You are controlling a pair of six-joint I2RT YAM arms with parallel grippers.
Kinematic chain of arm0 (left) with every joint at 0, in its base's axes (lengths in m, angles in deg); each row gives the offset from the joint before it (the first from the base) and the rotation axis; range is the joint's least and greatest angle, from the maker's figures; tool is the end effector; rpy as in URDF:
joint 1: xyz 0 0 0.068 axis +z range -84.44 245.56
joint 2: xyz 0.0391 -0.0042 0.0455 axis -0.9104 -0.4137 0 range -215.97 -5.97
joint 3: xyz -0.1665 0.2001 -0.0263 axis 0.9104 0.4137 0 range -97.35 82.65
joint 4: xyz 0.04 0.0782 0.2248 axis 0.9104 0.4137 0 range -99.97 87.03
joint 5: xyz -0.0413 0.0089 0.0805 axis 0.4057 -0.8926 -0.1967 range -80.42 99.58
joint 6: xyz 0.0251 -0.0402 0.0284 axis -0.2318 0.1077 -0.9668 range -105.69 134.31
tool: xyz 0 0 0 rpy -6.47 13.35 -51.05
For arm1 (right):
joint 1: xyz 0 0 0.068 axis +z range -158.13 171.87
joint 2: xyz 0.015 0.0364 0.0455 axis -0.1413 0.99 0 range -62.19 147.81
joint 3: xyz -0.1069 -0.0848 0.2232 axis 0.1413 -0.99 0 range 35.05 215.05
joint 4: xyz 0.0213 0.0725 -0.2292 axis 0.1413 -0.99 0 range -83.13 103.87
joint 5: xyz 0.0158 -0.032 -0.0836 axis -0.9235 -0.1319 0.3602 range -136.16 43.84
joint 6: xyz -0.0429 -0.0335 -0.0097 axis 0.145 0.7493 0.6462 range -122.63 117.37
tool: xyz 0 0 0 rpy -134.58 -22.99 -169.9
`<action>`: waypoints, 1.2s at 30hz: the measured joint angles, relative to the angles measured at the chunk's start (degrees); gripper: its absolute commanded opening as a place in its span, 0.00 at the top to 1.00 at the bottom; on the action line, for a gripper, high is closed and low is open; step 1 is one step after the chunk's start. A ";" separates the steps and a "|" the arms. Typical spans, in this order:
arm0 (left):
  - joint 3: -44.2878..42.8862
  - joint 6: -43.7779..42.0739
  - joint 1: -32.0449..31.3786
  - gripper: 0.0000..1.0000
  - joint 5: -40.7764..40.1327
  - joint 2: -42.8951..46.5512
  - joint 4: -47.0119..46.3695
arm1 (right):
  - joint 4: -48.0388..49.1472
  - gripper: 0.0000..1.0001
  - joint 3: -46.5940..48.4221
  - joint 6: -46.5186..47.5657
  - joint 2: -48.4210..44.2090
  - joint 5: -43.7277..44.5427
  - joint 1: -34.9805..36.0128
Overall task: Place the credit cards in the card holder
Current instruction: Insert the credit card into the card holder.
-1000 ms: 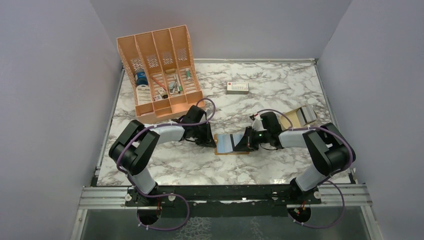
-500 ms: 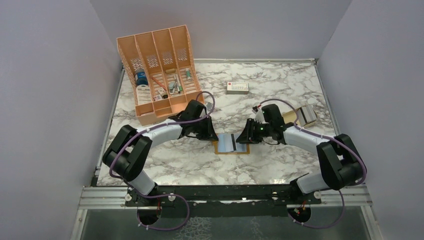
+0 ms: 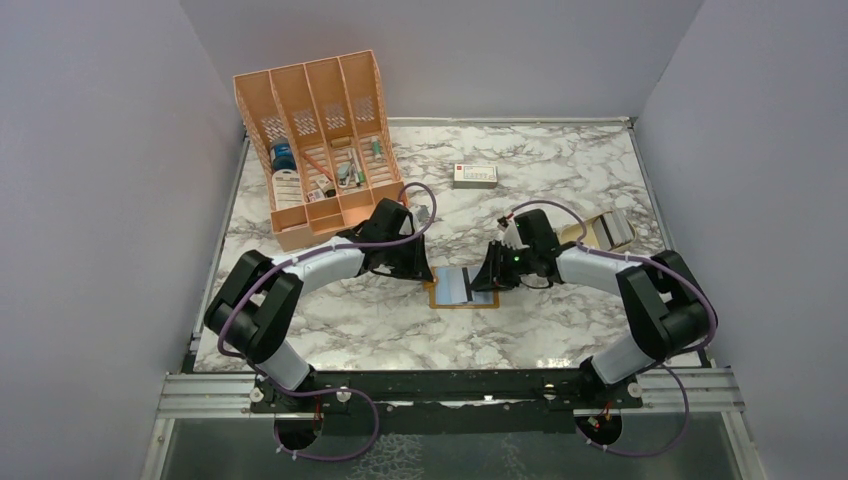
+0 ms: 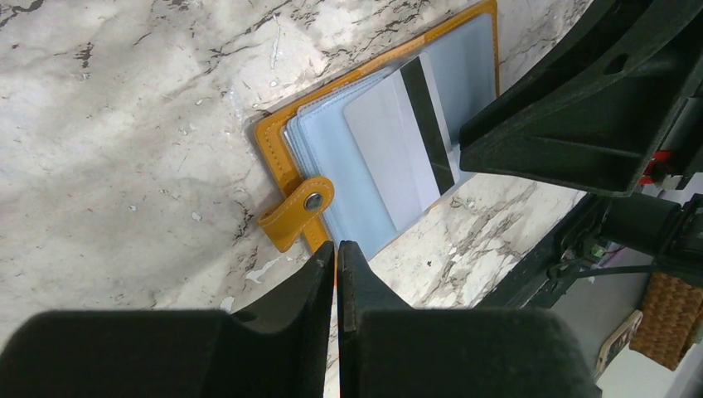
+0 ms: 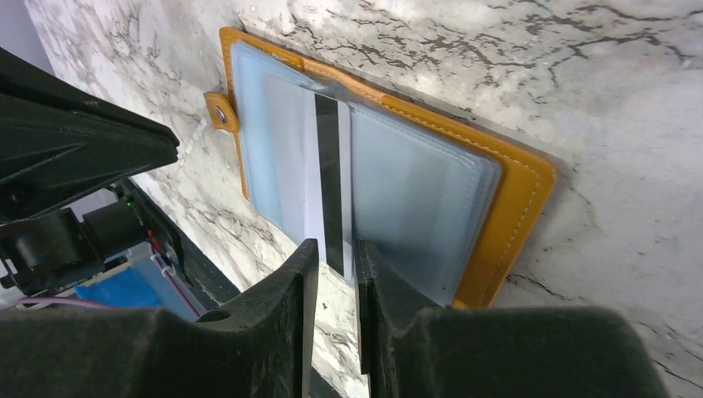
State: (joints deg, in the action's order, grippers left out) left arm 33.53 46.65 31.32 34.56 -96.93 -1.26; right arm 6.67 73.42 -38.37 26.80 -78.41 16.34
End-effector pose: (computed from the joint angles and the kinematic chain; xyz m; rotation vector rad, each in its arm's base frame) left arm 0.2385 -0.1817 0.1782 0.2516 2.6164 -1.0006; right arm 0.2282 0.1258 0.1416 0.0419 2.7434 1.0793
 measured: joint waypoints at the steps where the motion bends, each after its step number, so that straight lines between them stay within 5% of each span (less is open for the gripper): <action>1: 0.00 -0.17 0.00 0.90 0.00 0.00 0.00 | 0.13 0.81 0.00 -0.02 0.28 0.02 0.26; 14: 2.25 -1.07 0.00 0.90 -0.02 -1.22 -0.94 | 5.09 0.93 0.66 -2.95 4.42 0.00 5.57; 25: 3.45 2.16 0.00 0.90 0.04 -2.16 -2.73 | 4.46 0.79 1.92 -3.39 4.20 3.23 6.73; 36: 3.50 7.58 0.00 0.90 -1.07 -2.16 -2.73 | 3.58 0.78 3.28 -3.67 3.34 6.34 6.71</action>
State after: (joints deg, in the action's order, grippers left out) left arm 37.03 54.23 31.32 33.48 -99.09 -3.99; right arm 10.25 76.70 -42.05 30.15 -72.07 23.05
